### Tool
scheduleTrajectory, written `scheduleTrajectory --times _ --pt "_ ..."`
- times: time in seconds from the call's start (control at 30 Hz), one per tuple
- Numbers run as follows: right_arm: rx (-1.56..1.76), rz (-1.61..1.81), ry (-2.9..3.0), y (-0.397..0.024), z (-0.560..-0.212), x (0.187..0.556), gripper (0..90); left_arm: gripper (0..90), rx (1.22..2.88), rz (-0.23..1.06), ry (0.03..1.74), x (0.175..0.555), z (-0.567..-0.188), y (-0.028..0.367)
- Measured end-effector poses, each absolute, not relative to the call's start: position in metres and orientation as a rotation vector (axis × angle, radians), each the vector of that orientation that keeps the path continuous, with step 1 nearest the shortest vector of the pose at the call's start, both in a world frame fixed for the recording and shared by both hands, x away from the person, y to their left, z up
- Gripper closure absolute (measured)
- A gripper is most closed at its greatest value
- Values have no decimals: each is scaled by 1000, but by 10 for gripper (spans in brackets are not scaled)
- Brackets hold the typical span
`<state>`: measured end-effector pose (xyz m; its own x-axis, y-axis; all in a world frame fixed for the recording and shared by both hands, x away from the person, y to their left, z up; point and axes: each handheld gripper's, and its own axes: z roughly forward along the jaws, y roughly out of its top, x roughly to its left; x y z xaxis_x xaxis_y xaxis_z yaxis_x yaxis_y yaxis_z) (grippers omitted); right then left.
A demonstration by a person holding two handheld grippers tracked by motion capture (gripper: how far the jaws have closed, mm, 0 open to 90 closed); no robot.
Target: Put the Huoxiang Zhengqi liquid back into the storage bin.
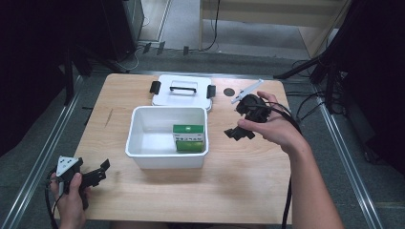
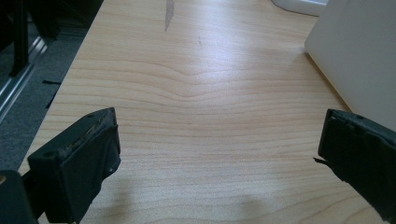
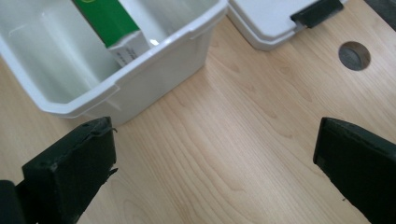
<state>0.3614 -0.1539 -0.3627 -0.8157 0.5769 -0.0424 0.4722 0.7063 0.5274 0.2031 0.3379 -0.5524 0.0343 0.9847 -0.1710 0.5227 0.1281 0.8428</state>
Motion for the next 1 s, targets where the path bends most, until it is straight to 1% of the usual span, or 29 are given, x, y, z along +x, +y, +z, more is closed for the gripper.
scheduleTrajectory --times 0.3,0.37,0.53,1.0 --pt "928 837 2557 -191 -391 349 0 0 1507 720 1600 203 -552 338" --pt "1006 875 2483 -206 -401 345 0 0 1507 721 1600 203 -552 338" --pt "1061 908 2409 -224 -415 337 0 0 1503 724 1599 203 -553 338" --pt "1256 1029 2152 -283 -475 297 0 0 1506 726 1600 203 -552 337"
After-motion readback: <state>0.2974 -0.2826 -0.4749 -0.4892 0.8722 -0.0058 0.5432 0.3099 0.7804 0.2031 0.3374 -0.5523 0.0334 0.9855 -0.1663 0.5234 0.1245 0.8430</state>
